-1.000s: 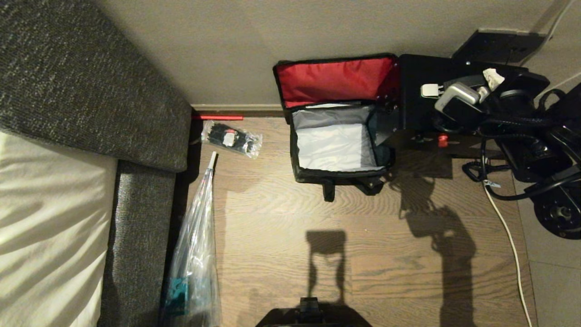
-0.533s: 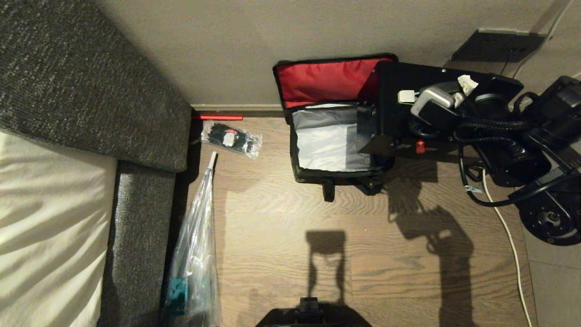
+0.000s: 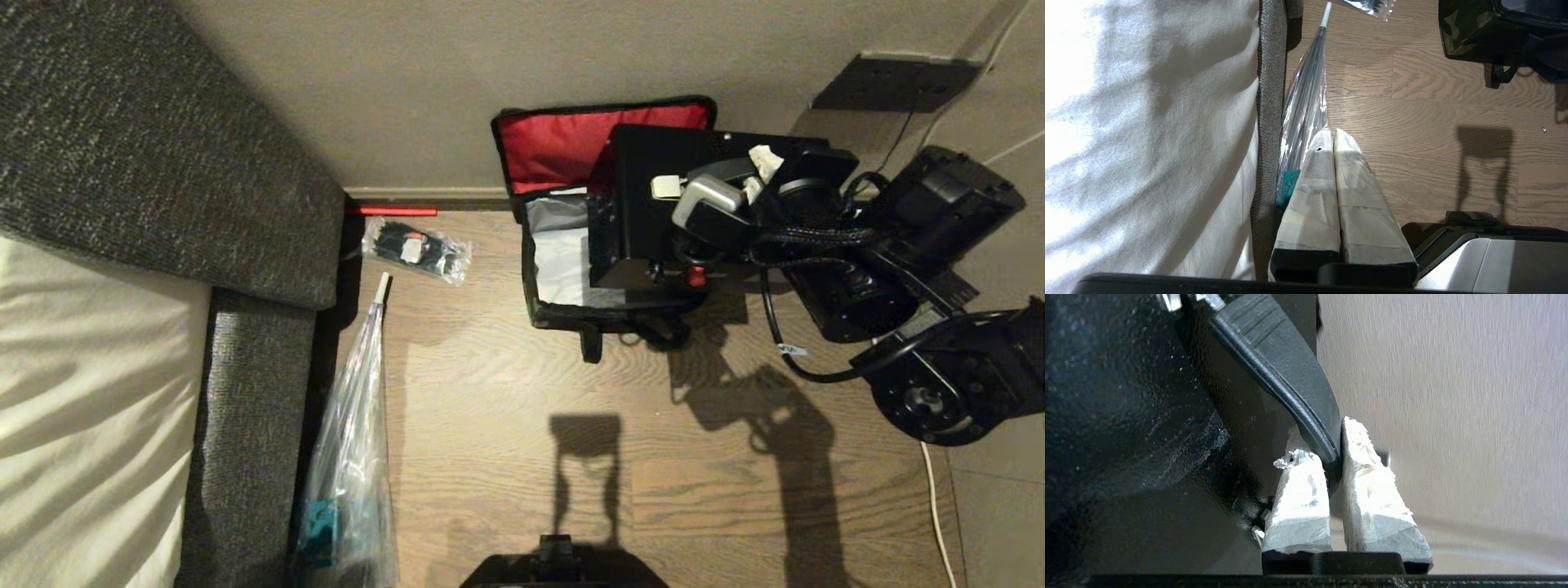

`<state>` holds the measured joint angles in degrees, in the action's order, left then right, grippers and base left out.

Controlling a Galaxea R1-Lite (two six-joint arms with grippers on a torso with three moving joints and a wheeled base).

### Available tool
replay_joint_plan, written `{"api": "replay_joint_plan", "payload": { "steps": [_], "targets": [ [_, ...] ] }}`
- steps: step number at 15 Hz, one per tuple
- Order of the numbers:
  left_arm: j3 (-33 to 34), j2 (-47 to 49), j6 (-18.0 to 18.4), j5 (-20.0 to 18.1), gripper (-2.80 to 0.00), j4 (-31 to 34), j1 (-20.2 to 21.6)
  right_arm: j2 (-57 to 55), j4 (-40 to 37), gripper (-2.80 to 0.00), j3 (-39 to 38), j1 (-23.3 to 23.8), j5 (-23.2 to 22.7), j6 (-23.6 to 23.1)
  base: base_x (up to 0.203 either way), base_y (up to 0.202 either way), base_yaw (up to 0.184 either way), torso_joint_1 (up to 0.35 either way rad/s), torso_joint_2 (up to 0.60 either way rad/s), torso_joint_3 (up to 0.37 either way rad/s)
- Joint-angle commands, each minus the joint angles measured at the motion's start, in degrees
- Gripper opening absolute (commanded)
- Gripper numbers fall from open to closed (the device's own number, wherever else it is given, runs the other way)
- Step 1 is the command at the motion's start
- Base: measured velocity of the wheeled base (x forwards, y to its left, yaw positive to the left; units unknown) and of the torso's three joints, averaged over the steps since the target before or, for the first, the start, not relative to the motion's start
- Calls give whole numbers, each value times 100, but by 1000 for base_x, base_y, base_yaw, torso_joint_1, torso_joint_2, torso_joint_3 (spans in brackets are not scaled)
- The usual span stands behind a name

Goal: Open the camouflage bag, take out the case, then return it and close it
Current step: Place the black box back

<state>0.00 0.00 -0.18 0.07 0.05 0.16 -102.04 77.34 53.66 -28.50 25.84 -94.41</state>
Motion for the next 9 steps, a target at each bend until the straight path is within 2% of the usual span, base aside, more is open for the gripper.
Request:
{"api": "replay_joint_plan", "payload": {
  "steps": [1,9],
  "targets": [
    [0,-4,-1,1,-280,-5,2,-315,52,-280,226,-137,17,-141,0,0,0,0,0,0],
    [0,-9,-8,1,-280,4,2,-853,27,-280,765,-583,65,-316,0,0,0,0,0,0]
  ]
}}
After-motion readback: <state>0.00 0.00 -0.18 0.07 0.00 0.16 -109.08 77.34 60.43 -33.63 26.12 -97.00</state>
